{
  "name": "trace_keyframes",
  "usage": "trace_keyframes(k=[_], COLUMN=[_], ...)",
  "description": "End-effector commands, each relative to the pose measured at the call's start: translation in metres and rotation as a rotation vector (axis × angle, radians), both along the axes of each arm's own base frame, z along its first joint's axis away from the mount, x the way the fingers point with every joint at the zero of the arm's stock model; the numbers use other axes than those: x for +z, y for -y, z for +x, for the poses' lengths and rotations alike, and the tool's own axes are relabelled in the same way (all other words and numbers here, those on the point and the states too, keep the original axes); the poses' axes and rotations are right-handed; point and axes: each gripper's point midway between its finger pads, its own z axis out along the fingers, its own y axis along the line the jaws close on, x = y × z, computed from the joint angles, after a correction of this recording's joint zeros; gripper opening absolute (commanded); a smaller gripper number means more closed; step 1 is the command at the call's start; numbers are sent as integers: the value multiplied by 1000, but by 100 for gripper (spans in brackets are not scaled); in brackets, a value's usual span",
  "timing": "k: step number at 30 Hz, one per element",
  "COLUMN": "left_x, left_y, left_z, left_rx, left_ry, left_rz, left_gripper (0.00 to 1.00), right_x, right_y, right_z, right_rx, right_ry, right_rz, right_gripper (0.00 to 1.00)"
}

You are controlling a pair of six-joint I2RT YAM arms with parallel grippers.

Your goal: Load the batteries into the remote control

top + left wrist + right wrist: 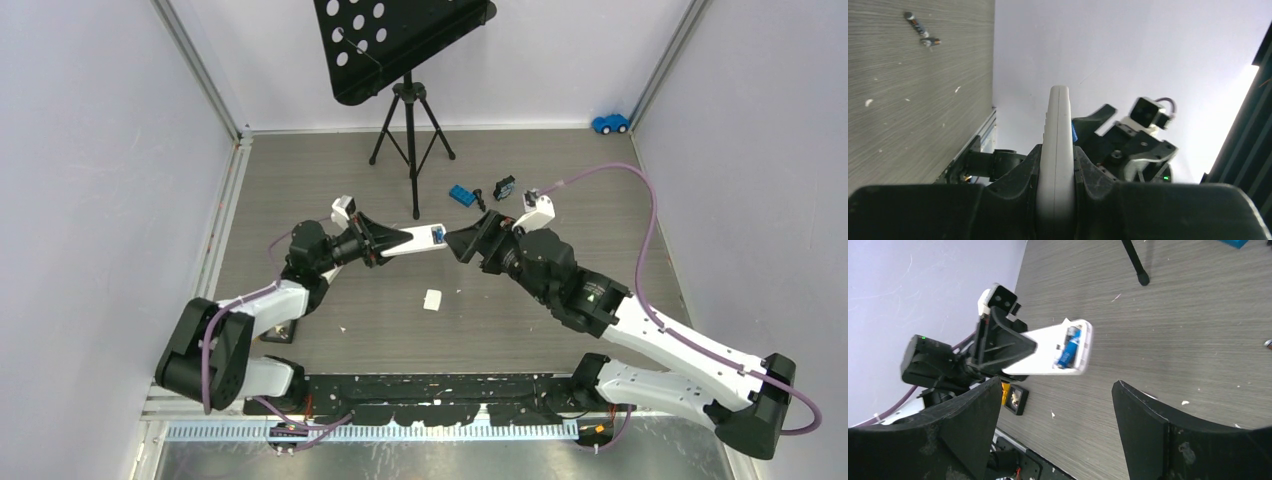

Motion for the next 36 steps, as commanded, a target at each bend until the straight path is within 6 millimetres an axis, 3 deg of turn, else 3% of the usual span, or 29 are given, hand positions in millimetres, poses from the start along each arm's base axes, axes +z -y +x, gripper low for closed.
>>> trace_keyframes(k=[1, 10, 14, 21, 28, 36], left_x=[39, 57, 61, 73, 74, 75], left_y=[-2, -6, -7, -8, -9, -9], left_z=[3, -3, -5, -11, -15, -17], left_rx=[39, 57, 57, 50, 43, 35], left_ry=[26, 51, 54, 69, 65, 63], left_rz=[-23, -19, -23, -41, -47, -63], left_gripper=[0, 0, 0, 0, 0, 0], right_x=[17, 27, 26, 13, 20, 18], right_y=[-9, -27, -31, -37, -40, -37], right_z=[6, 5, 6, 12, 20, 25], right_rx=[-40, 12, 15, -3, -26, -56], right_ry=[14, 32, 25, -18, -1, -18], right_rz=[232, 422, 421, 384, 408, 424], right_gripper=[85, 87, 87, 77, 59, 49])
